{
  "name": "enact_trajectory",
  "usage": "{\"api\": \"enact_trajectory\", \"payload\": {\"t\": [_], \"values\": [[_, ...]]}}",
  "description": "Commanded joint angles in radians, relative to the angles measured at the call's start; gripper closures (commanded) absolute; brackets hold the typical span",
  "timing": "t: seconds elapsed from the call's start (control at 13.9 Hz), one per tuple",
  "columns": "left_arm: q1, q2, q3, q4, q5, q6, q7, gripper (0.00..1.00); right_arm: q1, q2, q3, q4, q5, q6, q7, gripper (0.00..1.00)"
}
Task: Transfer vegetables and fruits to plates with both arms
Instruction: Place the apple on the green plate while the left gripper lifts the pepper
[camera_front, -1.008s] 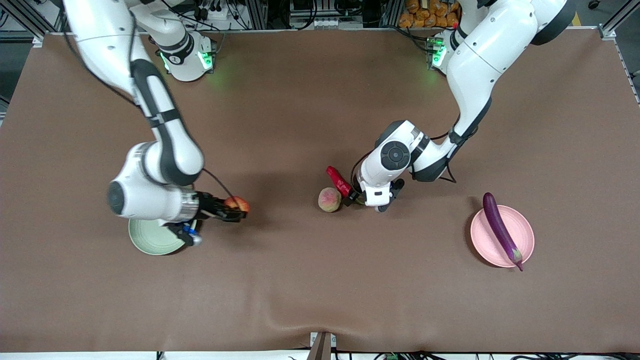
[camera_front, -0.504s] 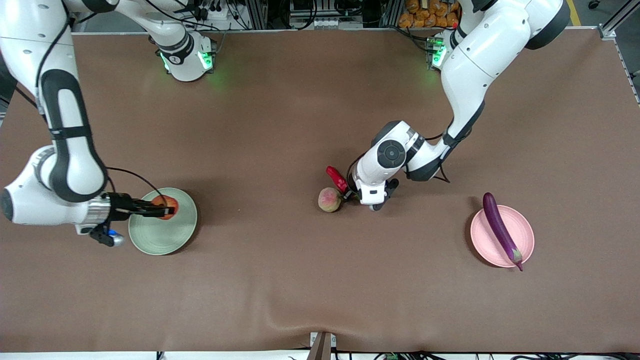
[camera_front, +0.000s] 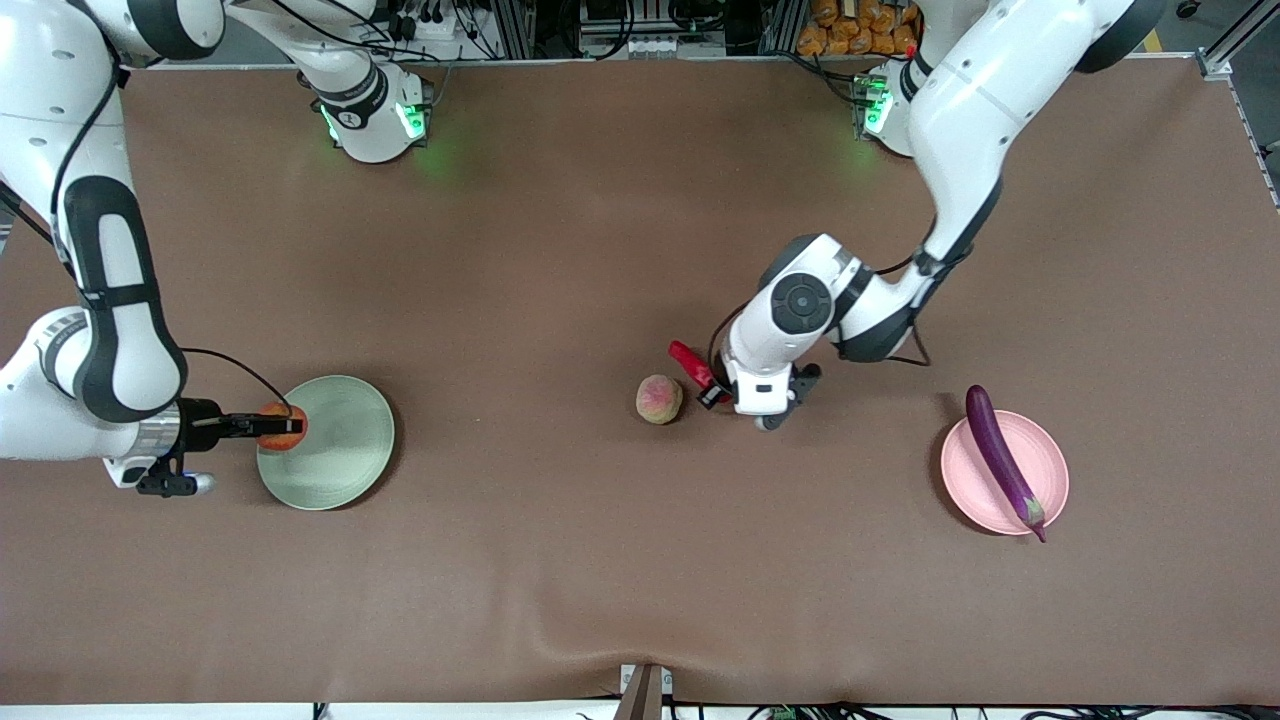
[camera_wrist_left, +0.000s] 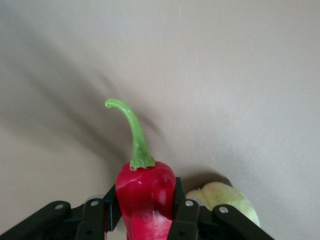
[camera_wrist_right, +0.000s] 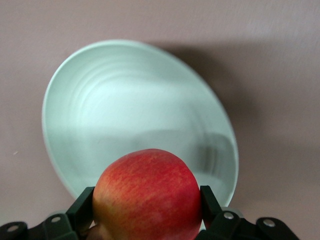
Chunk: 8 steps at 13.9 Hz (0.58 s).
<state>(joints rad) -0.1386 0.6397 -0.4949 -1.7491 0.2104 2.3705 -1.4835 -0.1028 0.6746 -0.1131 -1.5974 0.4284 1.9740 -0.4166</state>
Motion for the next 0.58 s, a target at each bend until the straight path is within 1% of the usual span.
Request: {"api": "enact_trajectory", "payload": {"t": [0.0, 0.07, 0.29, 0.43, 0.5], "values": [[0.106, -0.138, -0.008, -0.024, 0.001, -0.149, 0.159, 1.0, -0.018, 0.023, 0.021, 0.04, -0.019, 0.011, -0.028, 0.31], [0.146, -0.155, -0.01, -0.021, 0.001, -0.174, 0.231, 1.0, -0.015, 0.025, 0.021, 0.042, -0.014, 0.011, -0.03, 0.0], [0.27, -0.172, -0.008, 0.0, 0.001, -0.217, 0.452, 1.0, 0.026, 0.023, 0.027, 0.091, -0.01, 0.009, -0.015, 0.0], [0.35, -0.17, -0.007, 0.026, 0.001, -0.24, 0.611, 1.0, 0.099, 0.019, 0.027, 0.128, -0.008, 0.008, 0.01, 0.0], [0.391, -0.172, -0.007, 0.04, 0.001, -0.258, 0.693, 1.0, 0.133, 0.019, 0.027, 0.141, -0.007, 0.008, 0.066, 0.0]]}}
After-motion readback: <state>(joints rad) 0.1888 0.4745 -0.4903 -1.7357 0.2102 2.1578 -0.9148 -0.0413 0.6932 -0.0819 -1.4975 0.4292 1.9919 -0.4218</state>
